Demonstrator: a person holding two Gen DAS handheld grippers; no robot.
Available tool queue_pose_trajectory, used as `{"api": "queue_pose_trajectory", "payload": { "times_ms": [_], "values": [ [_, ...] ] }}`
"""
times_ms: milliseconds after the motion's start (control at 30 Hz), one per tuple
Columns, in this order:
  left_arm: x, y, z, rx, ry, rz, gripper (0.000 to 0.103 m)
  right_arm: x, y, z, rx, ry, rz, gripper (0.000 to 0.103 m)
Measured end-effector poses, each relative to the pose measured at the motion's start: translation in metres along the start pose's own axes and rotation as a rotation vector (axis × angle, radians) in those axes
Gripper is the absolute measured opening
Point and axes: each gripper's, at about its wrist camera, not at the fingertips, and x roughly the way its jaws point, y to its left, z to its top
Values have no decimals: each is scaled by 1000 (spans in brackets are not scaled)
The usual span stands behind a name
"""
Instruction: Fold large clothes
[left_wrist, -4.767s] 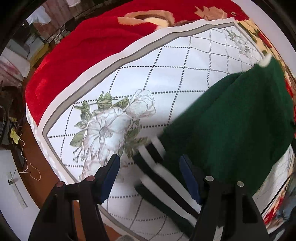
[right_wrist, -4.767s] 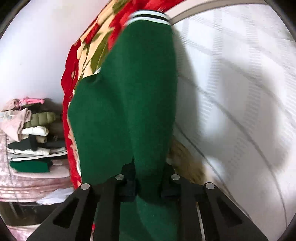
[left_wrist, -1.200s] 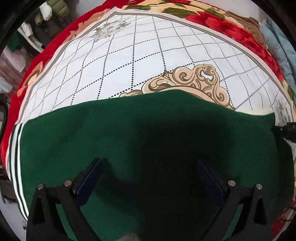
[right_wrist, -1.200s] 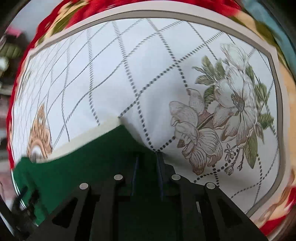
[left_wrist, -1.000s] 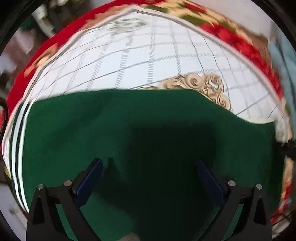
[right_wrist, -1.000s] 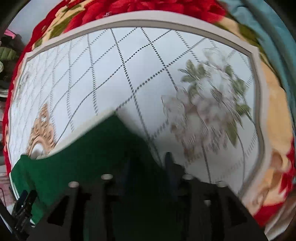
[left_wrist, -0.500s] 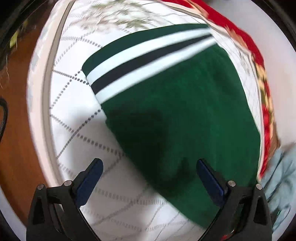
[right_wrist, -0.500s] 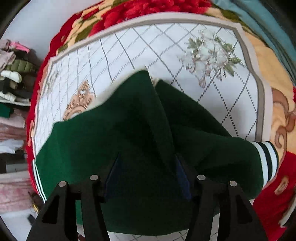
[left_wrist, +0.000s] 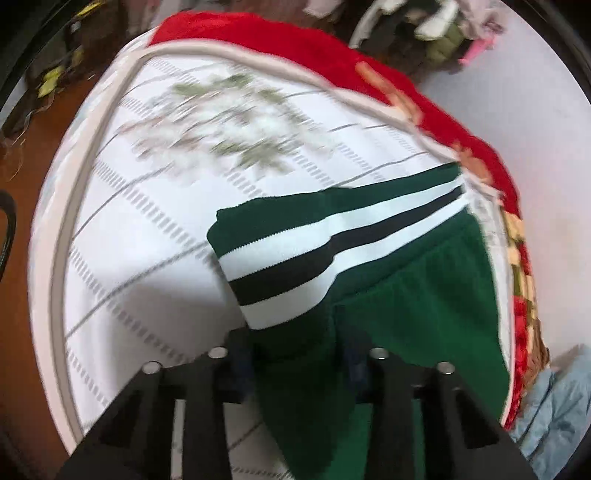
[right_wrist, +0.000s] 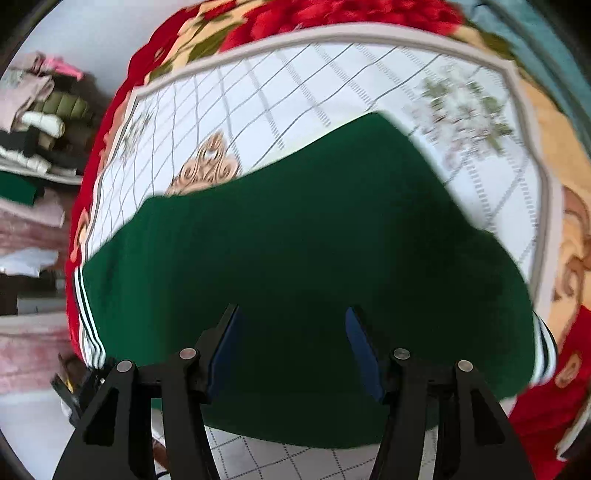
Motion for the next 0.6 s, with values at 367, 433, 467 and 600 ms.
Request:
{"api": "queue_pose_trajectory", "payload": {
  "times_ms": [367,433,467,600],
  "values": [
    [-7,-12,11,90,15,-466,34,61,-2,2,8,86,-4,60],
    [15,6,15,11,47,-473,42,60,-4,0,14,89,1,60],
    [23,15,17,-21,61,-479,49,60,-4,0,11,91,0,60],
    [53,24,19,-103,106,-534,65,60,-3,-1,-12,105,-13,60]
  ]
}}
